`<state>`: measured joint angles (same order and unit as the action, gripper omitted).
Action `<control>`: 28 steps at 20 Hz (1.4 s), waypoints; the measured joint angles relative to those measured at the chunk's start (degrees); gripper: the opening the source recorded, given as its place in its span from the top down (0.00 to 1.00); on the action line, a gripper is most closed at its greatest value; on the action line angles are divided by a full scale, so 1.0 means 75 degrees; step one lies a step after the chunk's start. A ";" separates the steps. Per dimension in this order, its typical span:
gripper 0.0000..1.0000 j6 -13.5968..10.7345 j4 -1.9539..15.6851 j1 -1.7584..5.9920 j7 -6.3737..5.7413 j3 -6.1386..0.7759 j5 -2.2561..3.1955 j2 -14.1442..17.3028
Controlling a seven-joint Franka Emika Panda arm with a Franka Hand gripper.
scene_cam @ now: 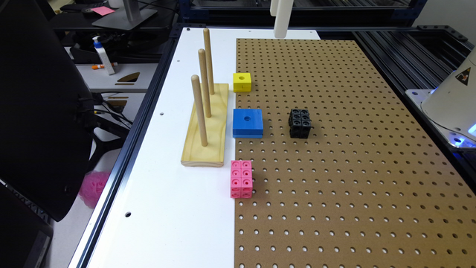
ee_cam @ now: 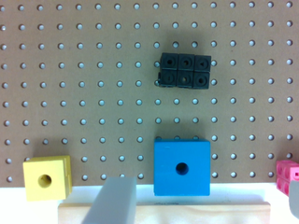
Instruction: Pick up blue block.
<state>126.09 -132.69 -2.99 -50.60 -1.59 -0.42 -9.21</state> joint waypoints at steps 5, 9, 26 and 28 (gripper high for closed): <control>0.00 0.0484 -0.0178 0.0000 0.0002 0.0000 0.0000 0.0490; 0.00 0.1136 -0.0191 0.0000 0.0003 0.0000 0.0004 0.1160; 0.00 0.2417 -0.0429 0.0001 0.0006 0.0000 0.0009 0.2388; 0.00 0.2690 -0.0428 0.0002 0.0006 0.0000 0.0011 0.2646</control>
<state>146.27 -135.90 -2.98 -50.55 -1.59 -0.34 10.64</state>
